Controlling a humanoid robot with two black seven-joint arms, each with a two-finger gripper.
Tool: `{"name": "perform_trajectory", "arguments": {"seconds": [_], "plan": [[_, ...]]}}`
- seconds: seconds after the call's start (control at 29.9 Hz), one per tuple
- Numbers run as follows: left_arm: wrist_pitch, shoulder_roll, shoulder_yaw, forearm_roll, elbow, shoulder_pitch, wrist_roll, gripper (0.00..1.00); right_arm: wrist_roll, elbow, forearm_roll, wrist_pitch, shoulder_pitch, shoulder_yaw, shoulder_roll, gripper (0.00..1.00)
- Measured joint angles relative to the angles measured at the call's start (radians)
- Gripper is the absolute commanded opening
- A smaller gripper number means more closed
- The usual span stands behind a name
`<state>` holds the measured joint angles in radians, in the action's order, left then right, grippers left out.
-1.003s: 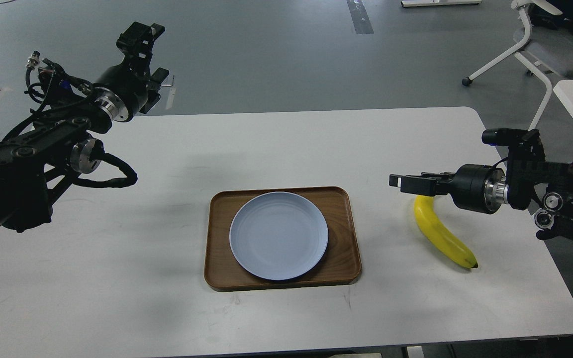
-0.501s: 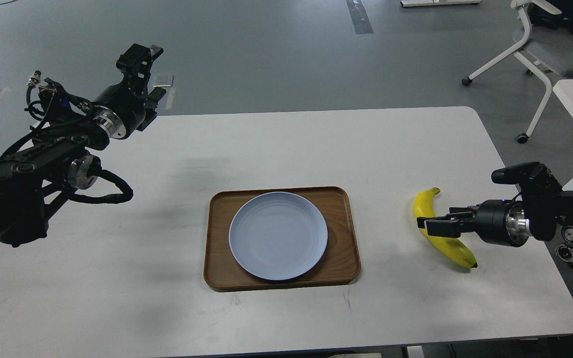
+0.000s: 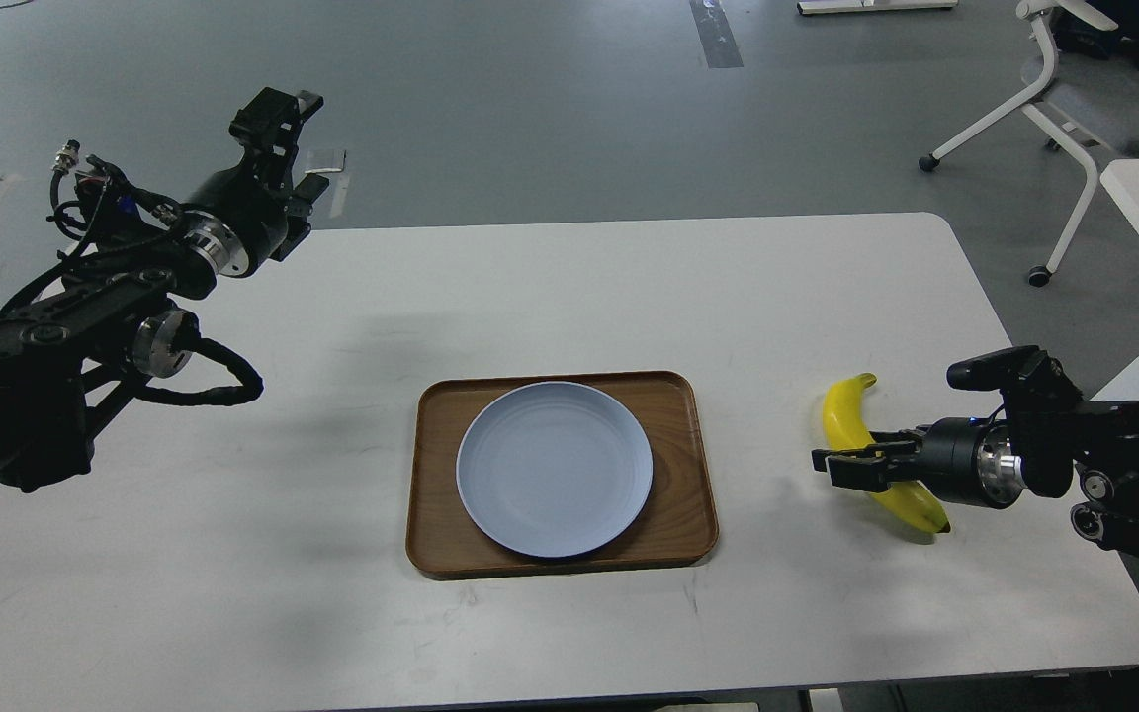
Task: Place banana on plate with both arms
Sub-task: 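Reach the right gripper down and grasp the yellow banana, then lift the banana with the right gripper and carry it over the plate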
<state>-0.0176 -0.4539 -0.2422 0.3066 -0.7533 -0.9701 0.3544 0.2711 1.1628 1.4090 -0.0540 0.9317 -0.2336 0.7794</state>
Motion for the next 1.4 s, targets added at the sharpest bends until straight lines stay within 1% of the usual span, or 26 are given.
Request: {"name": "perform_trajectory", "arguments": {"seconds": [0.03,0.13,0.23,0.33,0.53,0.74,0.84,0.9,1.0,1.2,1.3,1.4], "plan": [[0.002,0.0,0.0,0.0,0.0,0.002,0.0,0.98,0.018,-0.004,0.013,0.001,0.002,-0.007,-0.002,0.27],[0.006,0.0,0.0,0.001,0.0,0.009,0.0,0.98,0.07,-0.008,0.041,0.002,0.005,-0.023,-0.004,0.0],[0.007,0.0,0.001,0.003,0.0,0.02,0.0,0.98,0.126,-0.017,0.061,0.001,0.01,-0.038,-0.005,0.0],[0.007,0.0,0.003,0.003,0.0,0.024,0.0,0.98,0.161,-0.035,0.064,0.003,0.012,-0.038,-0.006,0.0],[0.009,0.002,0.004,0.003,0.0,0.025,-0.001,0.98,0.17,-0.038,0.052,0.047,0.063,-0.03,-0.027,0.0],[0.009,0.006,0.005,0.003,0.0,0.025,-0.002,0.98,0.17,-0.032,0.036,0.123,0.155,-0.029,-0.07,0.0],[0.009,0.006,0.005,0.003,0.0,0.025,-0.002,0.98,0.173,-0.034,-0.007,0.129,0.205,-0.03,-0.17,0.0],[0.009,0.004,0.005,0.003,0.0,0.025,-0.002,0.98,0.187,-0.039,-0.036,0.128,0.236,-0.039,-0.243,0.0],[0.01,-0.001,0.005,0.003,0.0,0.025,-0.002,0.98,0.209,-0.056,-0.051,0.124,0.276,-0.057,-0.321,0.0],[0.008,-0.03,0.004,0.003,0.0,0.025,0.0,0.98,0.218,-0.146,-0.058,0.123,0.325,-0.147,-0.512,0.0],[0.007,-0.036,0.003,0.003,0.0,0.025,-0.001,0.98,0.218,-0.177,-0.06,0.123,0.318,-0.192,-0.579,0.0],[0.007,-0.04,0.003,0.002,0.0,0.024,-0.003,0.98,0.218,-0.2,-0.062,0.123,0.297,-0.217,-0.613,0.0]]}}
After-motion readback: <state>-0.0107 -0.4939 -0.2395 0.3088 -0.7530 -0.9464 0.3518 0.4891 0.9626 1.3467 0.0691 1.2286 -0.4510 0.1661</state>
